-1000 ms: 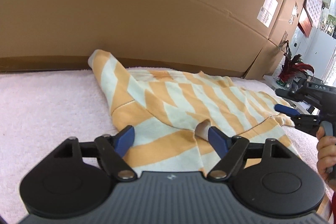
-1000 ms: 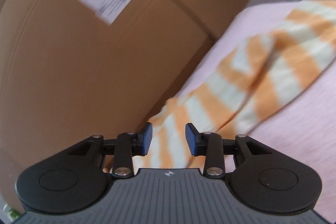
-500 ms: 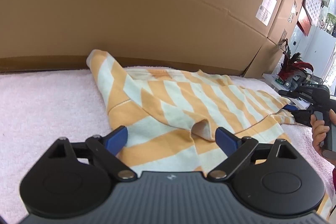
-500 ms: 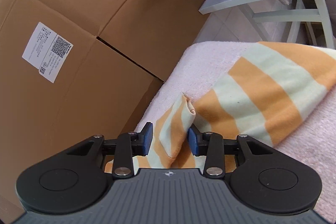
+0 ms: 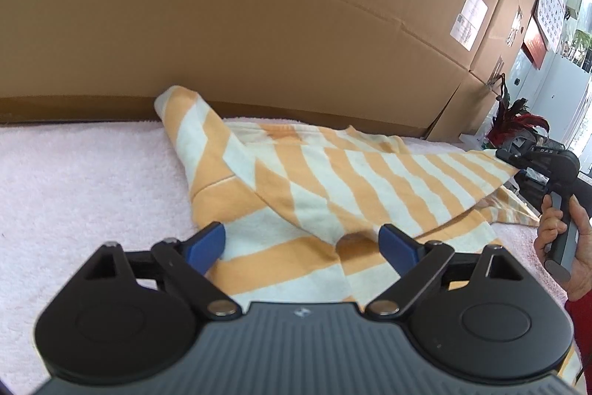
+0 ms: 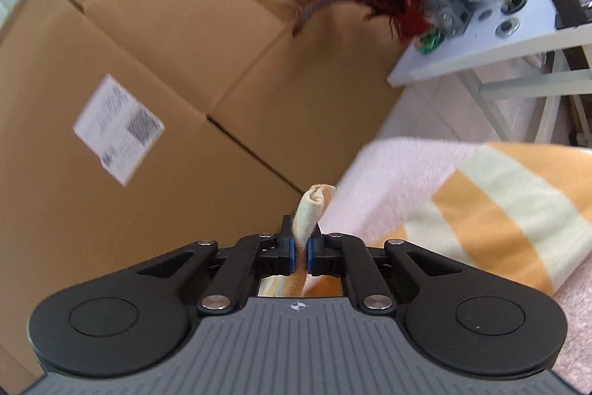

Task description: Fold clothes

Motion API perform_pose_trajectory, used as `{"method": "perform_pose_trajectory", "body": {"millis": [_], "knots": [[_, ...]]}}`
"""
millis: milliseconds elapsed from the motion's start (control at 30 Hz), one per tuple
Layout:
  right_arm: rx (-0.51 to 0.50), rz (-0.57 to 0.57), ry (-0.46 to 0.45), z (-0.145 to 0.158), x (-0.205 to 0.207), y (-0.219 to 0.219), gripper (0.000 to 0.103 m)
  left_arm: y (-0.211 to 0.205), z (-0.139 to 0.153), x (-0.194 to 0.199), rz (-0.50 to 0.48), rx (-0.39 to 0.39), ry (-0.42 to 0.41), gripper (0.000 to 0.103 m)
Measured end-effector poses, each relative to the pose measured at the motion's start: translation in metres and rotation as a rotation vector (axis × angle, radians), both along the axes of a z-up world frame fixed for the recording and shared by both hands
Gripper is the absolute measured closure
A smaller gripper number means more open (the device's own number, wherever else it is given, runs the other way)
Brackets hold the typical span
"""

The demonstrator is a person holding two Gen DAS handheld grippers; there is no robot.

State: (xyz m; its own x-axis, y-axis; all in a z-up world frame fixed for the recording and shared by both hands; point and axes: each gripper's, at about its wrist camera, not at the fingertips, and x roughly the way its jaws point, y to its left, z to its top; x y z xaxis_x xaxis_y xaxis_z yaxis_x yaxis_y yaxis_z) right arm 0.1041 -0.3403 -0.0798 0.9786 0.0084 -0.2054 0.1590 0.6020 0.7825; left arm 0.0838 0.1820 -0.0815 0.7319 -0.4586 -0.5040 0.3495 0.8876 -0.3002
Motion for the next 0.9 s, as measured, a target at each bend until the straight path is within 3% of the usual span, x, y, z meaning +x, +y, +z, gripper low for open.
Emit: {"method": "perform_pose_trajectory", "body": {"millis": [167, 300, 400, 467, 567, 667, 733, 900], "knots": [[0.063, -0.066, 0.037, -0.007, 0.0, -0.014, 0.096, 0.001, 0.0, 0.001, 0.001, -0.007, 0.007, 0.012], [0.05, -0.058, 0.085, -0.009, 0.007, -0.016, 0.096, -0.004, 0.003, 0.001, -0.019, 0.026, 0.016, 0.012], [0.04, -0.05, -0.008, -0.001, 0.002, -0.017, 0.096, -0.012, 0.012, 0.003, -0.045, 0.076, 0.006, 0.012], [-0.023, -0.061, -0.034, 0.007, -0.002, -0.011, 0.096, -0.015, 0.022, 0.011, -0.046, 0.109, -0.028, 0.012], [0.018, -0.039, -0.089, 0.007, -0.005, -0.012, 0.096, -0.021, 0.034, 0.028, -0.049, 0.166, -0.063, 0.011], [0.005, -0.038, -0.005, 0.004, 0.003, -0.011, 0.096, -0.024, 0.025, 0.06, -0.066, 0.192, 0.012, 0.022], [0.034, -0.027, 0.015, 0.0, 0.006, -0.012, 0.096, -0.021, 0.016, 0.081, -0.076, 0.162, 0.077, 0.041], [0.032, -0.018, 0.066, -0.004, 0.012, -0.011, 0.094, -0.015, 0.005, 0.087, -0.049, 0.107, 0.03, 0.043]]}}
